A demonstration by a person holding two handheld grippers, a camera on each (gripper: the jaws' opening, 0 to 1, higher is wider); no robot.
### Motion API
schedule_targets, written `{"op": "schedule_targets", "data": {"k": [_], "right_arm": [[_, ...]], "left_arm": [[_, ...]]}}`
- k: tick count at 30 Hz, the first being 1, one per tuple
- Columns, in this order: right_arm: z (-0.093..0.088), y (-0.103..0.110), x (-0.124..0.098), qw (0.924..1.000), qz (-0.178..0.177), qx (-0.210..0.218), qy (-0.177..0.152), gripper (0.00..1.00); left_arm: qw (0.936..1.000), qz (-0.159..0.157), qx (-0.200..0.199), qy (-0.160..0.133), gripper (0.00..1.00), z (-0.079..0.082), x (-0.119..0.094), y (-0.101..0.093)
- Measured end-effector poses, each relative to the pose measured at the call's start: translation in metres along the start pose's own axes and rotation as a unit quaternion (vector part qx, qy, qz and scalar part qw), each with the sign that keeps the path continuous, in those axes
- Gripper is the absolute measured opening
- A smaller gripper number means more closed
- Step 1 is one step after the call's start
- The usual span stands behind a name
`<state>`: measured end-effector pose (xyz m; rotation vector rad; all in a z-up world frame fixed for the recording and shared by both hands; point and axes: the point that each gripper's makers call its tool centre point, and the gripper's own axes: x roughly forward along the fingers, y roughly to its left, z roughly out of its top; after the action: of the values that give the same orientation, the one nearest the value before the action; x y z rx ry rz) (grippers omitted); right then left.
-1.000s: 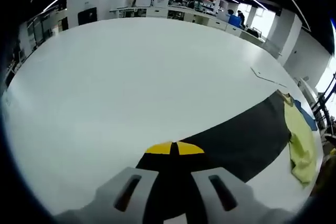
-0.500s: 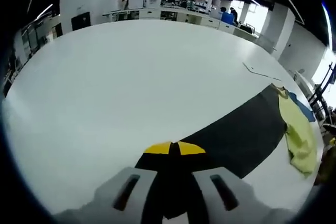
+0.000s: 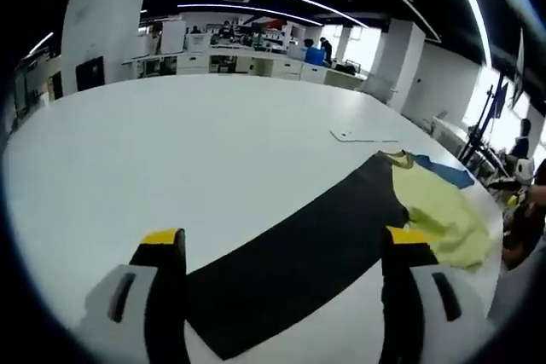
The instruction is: Fold the garment on the visible template until the final outline fits inside the template.
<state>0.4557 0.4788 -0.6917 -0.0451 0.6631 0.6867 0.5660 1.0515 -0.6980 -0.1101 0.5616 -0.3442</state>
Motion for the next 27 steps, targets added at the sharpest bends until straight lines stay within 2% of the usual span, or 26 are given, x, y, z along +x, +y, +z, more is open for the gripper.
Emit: {"op": "schedule_targets", "data": {"k": [4,6,7,10,17,27], "right_arm": [[0.003,0.000,-0.002,1.0000,0.001,0.002,-0.009,1.00],[0.002,-0.001,-0.004,0.9999,0.001,0.002,-0.011,1.00],[0.002,-0.002,-0.005,0.9999,0.001,0.003,-0.011,1.00],[0.001,-0.004,-0.010,0.9999,0.000,0.004,-0.017,1.00],[-0.002,-0.005,-0.023,0.9998,-0.004,0.002,-0.021,1.00],[-0.009,0.002,-0.035,0.9995,-0.002,0.009,-0.031,0.97]], "left_arm": [[0.9997,-0.020,0.009,0.008,0.99,0.003,-0.005,-0.017],[0.9994,-0.035,0.004,-0.004,0.99,0.008,-0.008,-0.028],[0.9995,-0.032,0.001,-0.001,0.99,0.008,-0.010,-0.030],[0.9986,-0.048,-0.001,-0.022,0.99,0.014,-0.015,-0.052],[0.9967,-0.074,-0.008,-0.033,0.99,0.009,-0.024,-0.096],[0.9939,-0.097,-0.016,-0.049,0.96,0.006,-0.040,-0.139]]}}
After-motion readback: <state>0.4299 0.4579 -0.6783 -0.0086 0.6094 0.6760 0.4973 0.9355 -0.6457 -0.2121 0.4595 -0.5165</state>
